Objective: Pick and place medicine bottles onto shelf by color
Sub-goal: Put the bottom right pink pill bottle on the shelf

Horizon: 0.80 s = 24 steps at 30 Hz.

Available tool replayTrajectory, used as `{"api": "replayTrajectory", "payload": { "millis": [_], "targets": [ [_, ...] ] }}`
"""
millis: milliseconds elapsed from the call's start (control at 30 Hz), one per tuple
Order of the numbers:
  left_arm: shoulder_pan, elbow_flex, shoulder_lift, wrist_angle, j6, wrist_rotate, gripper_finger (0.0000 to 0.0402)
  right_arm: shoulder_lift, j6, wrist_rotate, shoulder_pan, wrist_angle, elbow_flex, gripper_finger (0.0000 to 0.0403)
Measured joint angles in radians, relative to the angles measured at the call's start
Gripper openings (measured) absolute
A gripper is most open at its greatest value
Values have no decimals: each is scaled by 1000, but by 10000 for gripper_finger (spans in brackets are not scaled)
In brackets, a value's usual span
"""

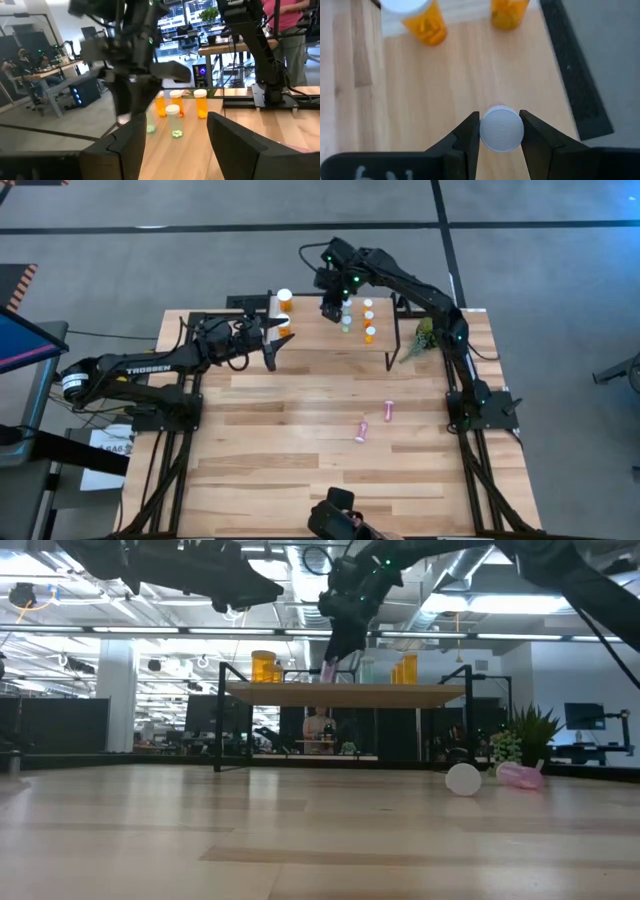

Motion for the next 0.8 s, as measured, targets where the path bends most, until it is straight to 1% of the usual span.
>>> {"api": "replayTrajectory", "payload": {
  "millis": [133,367,800],
  "targets": [
    [0,0,0,0,-1,8,198,20,1,0,1,16,2,138],
    [-1,0,0,0,-2,9,198,45,5,0,-7,-14,0,138],
    [-1,0,0,-1,-2,9,198,45,8,0,-9,-23,1,138]
  ]
}}
